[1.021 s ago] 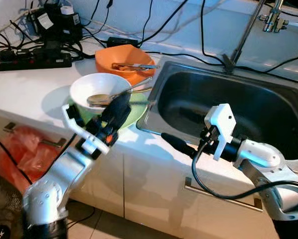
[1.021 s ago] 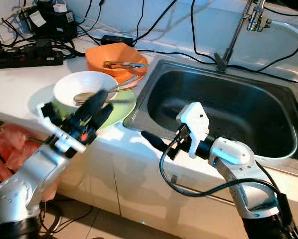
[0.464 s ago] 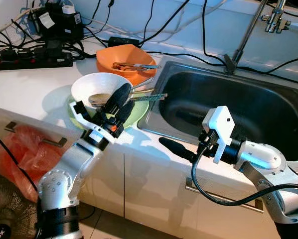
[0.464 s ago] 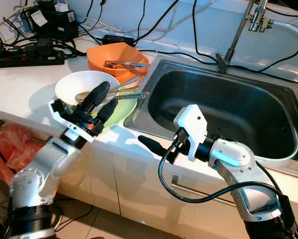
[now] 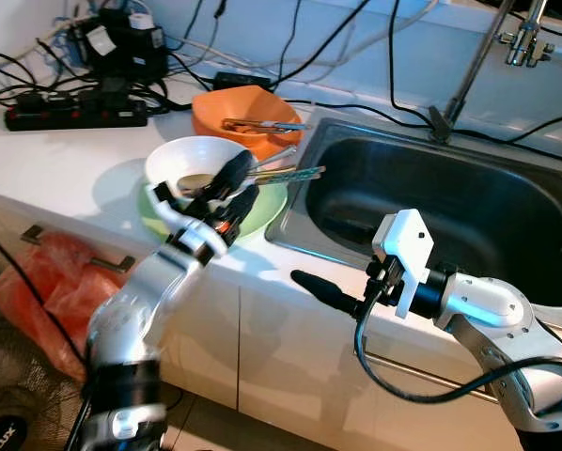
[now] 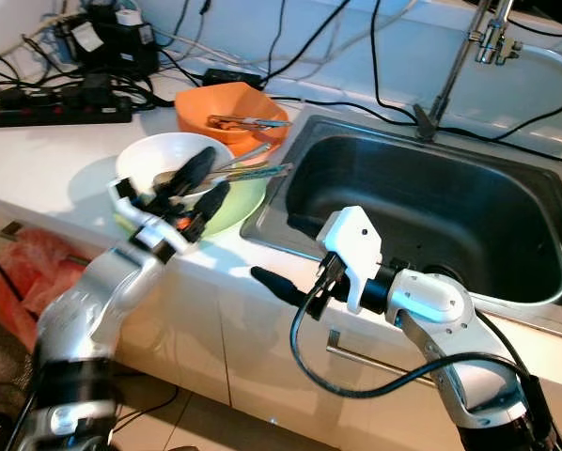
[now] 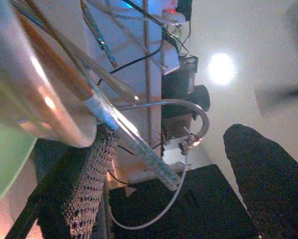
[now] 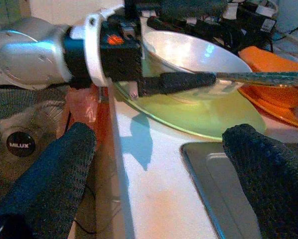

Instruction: Kitchen organization

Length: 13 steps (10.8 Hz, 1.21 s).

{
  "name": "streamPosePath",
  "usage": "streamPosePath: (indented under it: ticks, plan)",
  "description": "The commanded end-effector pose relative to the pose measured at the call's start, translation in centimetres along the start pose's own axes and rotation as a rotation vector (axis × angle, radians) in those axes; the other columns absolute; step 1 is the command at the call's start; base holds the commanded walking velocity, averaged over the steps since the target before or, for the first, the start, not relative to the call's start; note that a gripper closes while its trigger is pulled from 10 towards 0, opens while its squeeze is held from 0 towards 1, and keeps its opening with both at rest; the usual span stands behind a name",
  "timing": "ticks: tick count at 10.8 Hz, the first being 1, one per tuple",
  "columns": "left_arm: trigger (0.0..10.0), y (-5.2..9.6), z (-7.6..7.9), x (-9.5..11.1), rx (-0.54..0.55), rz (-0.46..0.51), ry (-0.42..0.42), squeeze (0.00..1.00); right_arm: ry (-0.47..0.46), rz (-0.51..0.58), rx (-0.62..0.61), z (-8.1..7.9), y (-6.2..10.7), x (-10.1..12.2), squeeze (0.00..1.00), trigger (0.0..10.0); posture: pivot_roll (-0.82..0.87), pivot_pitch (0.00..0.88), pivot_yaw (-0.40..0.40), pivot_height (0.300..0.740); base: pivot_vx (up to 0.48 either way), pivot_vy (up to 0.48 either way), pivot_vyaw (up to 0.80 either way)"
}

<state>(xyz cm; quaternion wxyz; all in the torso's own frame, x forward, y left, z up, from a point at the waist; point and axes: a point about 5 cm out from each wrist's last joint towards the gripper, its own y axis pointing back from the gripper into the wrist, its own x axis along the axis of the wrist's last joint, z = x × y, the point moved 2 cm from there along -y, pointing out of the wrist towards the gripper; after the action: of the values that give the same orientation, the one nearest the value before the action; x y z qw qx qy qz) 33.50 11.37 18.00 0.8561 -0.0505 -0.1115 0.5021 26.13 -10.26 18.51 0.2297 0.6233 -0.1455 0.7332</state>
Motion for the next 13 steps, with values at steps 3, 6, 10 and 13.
streamPosePath:
  ticks: [3, 6, 10, 13]
  plan:
    - [10.0, -1.0, -1.9, -2.2, 0.111, -0.072, 0.007, 0.00, 0.002, 0.004, 0.007, -0.4, -0.2, 0.3, 0.00, 10.0, 0.04, 0.020, -0.049, 0.740, 0.000, 0.000, 0.00]
    - [10.0, -1.0, -1.2, -2.8, 0.089, -0.118, -0.042, 0.00, -0.001, 0.001, 0.006, -0.7, -0.2, 0.2, 0.00, 10.0, 0.04, 0.023, -0.043, 0.740, 0.000, 0.000, 0.00]
    - [10.0, -1.6, -0.5, -3.6, 0.053, -0.162, -0.085, 0.00, -0.005, 0.001, 0.030, -1.1, -0.4, 0.1, 0.00, 10.0, 0.05, 0.028, -0.048, 0.740, 0.000, 0.000, 0.00]
    - [10.0, -2.7, -0.3, -5.0, 0.057, -0.203, -0.105, 0.00, 0.003, -0.030, 0.042, -1.0, 0.2, -0.2, 0.00, 10.0, 0.03, 0.028, -0.044, 0.740, 0.000, 0.000, 0.00]
